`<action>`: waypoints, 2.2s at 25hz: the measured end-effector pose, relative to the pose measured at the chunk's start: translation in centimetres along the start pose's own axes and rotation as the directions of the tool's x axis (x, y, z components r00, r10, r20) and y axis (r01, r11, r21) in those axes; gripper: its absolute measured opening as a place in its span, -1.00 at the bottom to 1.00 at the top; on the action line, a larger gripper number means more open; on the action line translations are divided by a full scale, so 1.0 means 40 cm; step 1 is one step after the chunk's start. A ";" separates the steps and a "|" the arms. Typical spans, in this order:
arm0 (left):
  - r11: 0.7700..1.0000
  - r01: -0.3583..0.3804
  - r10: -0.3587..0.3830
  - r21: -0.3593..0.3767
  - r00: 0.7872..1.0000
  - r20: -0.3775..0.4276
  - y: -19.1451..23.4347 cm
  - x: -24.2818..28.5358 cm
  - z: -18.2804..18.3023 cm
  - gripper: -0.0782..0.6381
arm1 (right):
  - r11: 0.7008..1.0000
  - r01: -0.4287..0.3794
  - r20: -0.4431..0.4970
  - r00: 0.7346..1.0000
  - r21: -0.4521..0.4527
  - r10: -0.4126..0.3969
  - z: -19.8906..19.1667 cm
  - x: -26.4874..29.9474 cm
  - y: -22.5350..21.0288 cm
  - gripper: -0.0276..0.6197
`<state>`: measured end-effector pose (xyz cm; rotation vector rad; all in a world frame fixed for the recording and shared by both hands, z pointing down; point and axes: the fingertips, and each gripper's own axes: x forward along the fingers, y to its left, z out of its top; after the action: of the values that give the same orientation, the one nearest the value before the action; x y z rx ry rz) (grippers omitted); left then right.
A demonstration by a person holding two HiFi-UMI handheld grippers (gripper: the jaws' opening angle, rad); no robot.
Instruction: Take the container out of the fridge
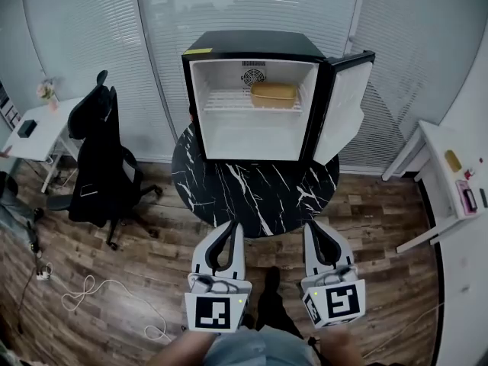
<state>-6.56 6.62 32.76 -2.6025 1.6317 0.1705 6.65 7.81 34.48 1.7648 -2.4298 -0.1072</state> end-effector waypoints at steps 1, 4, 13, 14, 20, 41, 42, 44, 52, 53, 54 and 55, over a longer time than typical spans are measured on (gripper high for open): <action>1.000 0.002 -0.002 0.004 1.000 -0.008 -0.003 0.027 -0.010 -0.74 | 1.000 0.003 -0.002 1.000 -0.001 -0.003 -0.009 0.019 -0.018 -0.88; 1.000 0.008 -0.007 0.023 0.999 -0.042 -0.009 0.122 -0.045 -0.74 | 1.000 0.000 -0.015 1.000 0.009 0.000 -0.039 0.093 -0.082 -0.88; 0.996 -0.019 0.028 0.086 0.994 -0.106 -0.008 0.453 -0.109 -0.74 | 0.997 -0.066 -0.026 0.997 0.040 0.068 -0.073 0.360 -0.309 -0.88; 0.996 -0.025 0.034 0.091 0.994 -0.104 -0.011 0.485 -0.106 -0.74 | 0.996 -0.081 -0.021 0.996 0.043 0.082 -0.071 0.387 -0.325 -0.88; 0.991 -0.063 0.070 0.116 0.996 -0.060 -0.017 0.642 -0.067 -0.74 | 0.989 -0.146 0.077 0.987 0.027 0.144 -0.003 0.530 -0.405 -0.88; 0.977 -0.194 0.198 0.089 0.979 -0.045 0.160 0.799 -0.085 -0.74 | 0.963 -0.248 0.116 0.959 -0.106 0.259 0.086 0.792 -0.411 -0.87; 0.978 -0.191 0.195 0.088 0.980 -0.040 0.173 0.809 -0.084 -0.74 | 0.961 -0.252 0.110 0.958 -0.113 0.264 0.086 0.806 -0.404 -0.87; 0.979 -0.184 0.187 0.089 0.982 -0.032 0.198 0.831 -0.083 -0.74 | 0.957 -0.257 0.097 0.958 -0.134 0.271 0.087 0.833 -0.390 -0.87; 0.987 -0.156 0.158 0.039 0.986 -0.056 0.284 0.905 -0.127 -0.74 | 0.932 -0.302 0.039 0.948 -0.202 0.316 0.078 0.948 -0.339 -0.77; 0.988 -0.152 0.154 0.034 0.986 -0.061 0.296 0.913 -0.135 -0.74 | 0.927 -0.308 0.027 0.947 -0.212 0.321 0.073 0.964 -0.333 -0.71; 0.988 -0.148 0.150 0.030 0.987 -0.065 0.307 0.921 -0.141 -0.74 | 0.923 -0.315 0.014 0.945 -0.222 0.326 0.069 0.979 -0.328 -0.63; 0.989 -0.144 0.146 0.025 0.987 -0.071 0.318 0.929 -0.149 -0.74 | 0.917 -0.322 0.000 0.943 -0.235 0.332 0.064 0.994 -0.322 -0.57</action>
<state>-1.60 -32.79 33.94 -2.5030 1.8380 0.0671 6.30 -34.03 32.88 1.2531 -2.5778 -0.3774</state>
